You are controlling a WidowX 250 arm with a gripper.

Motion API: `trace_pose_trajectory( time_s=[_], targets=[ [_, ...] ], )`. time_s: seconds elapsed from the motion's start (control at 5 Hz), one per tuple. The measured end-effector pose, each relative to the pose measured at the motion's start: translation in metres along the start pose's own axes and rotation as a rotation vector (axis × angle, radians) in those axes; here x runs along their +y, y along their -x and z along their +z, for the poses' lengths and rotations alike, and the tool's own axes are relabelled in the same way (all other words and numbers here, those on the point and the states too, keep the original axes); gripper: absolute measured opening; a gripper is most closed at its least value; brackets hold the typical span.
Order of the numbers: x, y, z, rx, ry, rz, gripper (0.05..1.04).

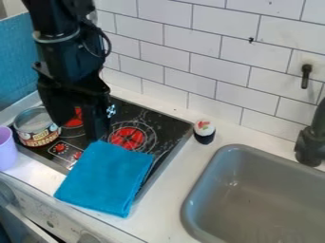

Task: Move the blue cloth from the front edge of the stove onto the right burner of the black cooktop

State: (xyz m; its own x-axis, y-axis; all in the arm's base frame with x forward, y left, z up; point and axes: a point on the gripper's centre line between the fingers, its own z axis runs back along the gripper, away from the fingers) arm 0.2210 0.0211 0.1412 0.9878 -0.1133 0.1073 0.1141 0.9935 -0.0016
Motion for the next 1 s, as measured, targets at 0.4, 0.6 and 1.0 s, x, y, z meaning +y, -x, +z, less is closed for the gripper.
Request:
trace_pose_trajectory(
  time_s=[0.4, 0.6, 1.0],
  targets=[
    [-0.001, -0.009, -0.032, -0.010, 0.031, 0.006, 1.000],
    [0.011, -0.011, -0.057, -0.057, 0.065, 0.076, 1.000],
    [0.010, -0.017, -0.112, 0.114, 0.135, 0.100, 1.000]
  ],
)
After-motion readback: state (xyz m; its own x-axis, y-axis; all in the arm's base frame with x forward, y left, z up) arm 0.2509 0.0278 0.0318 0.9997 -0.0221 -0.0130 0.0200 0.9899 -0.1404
